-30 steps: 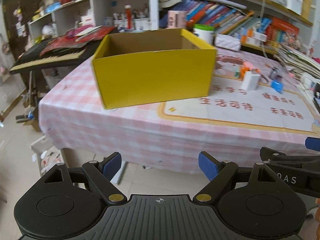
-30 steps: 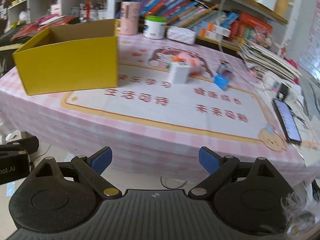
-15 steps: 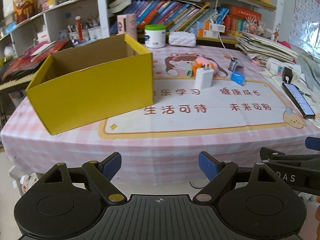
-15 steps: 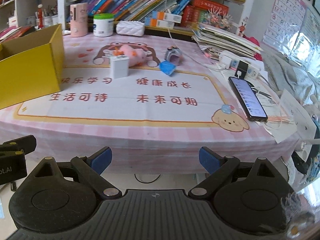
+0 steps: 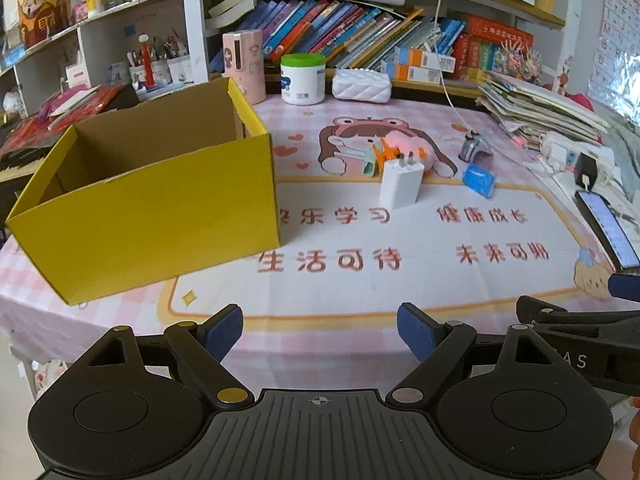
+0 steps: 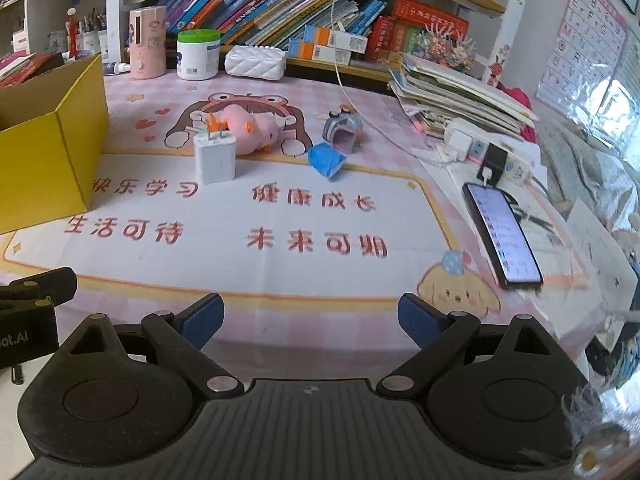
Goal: Organize objects
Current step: 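Reach the right gripper to the small blue cup and grasp it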
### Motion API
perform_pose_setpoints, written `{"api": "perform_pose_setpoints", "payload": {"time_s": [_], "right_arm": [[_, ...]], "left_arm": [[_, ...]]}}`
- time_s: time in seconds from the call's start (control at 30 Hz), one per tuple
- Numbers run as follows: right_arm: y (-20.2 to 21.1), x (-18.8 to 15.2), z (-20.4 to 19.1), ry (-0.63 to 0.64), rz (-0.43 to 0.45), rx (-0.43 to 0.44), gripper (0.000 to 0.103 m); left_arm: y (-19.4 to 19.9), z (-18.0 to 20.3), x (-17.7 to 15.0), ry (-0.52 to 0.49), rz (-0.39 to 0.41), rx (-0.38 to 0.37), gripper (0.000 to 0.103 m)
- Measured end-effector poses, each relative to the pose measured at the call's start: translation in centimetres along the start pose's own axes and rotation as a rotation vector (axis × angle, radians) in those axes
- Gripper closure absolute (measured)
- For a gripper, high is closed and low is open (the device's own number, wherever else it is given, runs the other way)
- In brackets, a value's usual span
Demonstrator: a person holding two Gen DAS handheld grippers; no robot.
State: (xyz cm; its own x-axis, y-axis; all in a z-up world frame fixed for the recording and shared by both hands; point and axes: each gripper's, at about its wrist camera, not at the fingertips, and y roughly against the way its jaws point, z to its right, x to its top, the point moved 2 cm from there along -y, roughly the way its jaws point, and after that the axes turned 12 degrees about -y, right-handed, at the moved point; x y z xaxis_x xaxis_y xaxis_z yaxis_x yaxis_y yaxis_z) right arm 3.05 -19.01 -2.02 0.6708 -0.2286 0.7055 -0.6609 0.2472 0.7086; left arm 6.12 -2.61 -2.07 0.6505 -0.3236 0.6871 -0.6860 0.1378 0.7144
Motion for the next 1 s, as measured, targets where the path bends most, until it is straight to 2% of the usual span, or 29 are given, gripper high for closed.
{"api": "perform_pose_setpoints", "payload": {"time_s": [0.4,0.57,0.7,0.93,1.0], "right_arm": [[-4.4,4.7,2.7,0.039,0.004,0.028,0.009],[-6.1,6.3,3.8,0.043,0.003,0.069,0.012],[-7.6,7.5,4.3,0.054,-0.001,0.103,0.025],[-10.8,9.7,4.7,0.072,-0.011,0.172,0.040],[-11.9,10.3,4.8,0.073,-0.015,0.185,0.051]], "left_arm": [[-3.5,3.0,4.0,0.038,0.007,0.006,0.017],[-4.7,4.2,5.4,0.043,0.013,0.010,0.017],[-5.6,4.9,6.5,0.051,0.010,0.035,0.017],[-7.3,5.7,8.0,0.075,-0.008,0.080,0.017],[-7.7,5.9,8.3,0.076,-0.013,0.090,0.017]]}}
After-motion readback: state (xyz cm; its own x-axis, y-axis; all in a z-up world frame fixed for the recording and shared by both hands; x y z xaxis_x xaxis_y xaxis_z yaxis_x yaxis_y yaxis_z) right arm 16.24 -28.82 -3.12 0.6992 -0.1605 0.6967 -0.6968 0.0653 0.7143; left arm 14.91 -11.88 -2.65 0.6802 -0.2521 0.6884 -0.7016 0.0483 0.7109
